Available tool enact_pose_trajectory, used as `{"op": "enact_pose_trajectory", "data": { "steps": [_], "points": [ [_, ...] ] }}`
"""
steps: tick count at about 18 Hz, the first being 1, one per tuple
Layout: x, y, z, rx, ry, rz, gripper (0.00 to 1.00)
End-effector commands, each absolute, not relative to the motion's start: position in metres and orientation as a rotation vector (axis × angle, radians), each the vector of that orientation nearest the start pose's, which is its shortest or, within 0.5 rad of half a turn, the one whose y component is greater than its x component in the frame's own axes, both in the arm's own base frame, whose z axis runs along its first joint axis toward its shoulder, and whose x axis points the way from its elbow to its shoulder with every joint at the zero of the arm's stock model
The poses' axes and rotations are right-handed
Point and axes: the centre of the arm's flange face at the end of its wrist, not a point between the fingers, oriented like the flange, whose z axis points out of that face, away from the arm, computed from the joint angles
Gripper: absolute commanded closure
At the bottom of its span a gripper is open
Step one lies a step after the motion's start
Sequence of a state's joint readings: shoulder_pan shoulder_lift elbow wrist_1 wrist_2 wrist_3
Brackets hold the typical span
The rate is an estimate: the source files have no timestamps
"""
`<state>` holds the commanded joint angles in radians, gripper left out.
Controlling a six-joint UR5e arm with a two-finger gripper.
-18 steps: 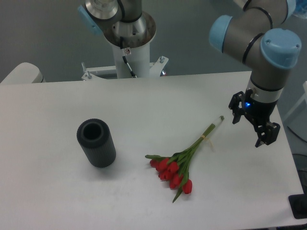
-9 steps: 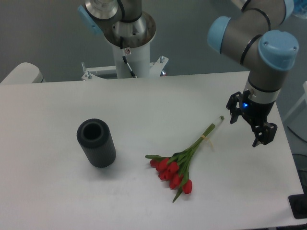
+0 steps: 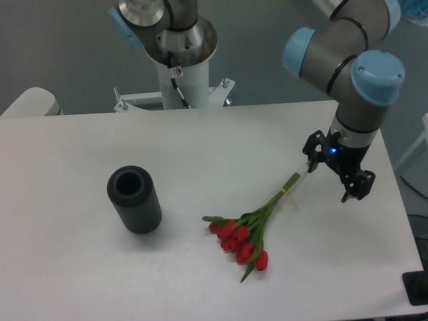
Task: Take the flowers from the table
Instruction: 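Move the open gripper over the green tulip stems and lower it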
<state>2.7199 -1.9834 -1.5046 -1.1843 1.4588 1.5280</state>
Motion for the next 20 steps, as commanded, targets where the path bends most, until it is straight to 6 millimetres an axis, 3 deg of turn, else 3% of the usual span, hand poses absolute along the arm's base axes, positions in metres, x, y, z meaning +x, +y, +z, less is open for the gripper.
{"op": "enact_pose_trajectory", "data": {
  "steps": [4, 7, 9, 15, 18, 20],
  "points": [
    [-0.512, 0.393, 0.288, -3.0, 0.371, -0.001, 0.0],
    [-0.491, 0.407, 0.267, -3.018, 0.284, -0.062, 0.0],
    [-0.486, 0.408, 0.256, -3.018, 0.247, -0.047, 0.0],
    [-0.469, 0.414, 0.242, -3.016, 0.284, -0.046, 0.0],
    [-0.461, 0.428, 0.239, -2.999, 0.334, -0.01, 0.0],
    [-0.453, 0.434, 0.223, -3.004, 0.359, -0.027, 0.0]
  ]
}}
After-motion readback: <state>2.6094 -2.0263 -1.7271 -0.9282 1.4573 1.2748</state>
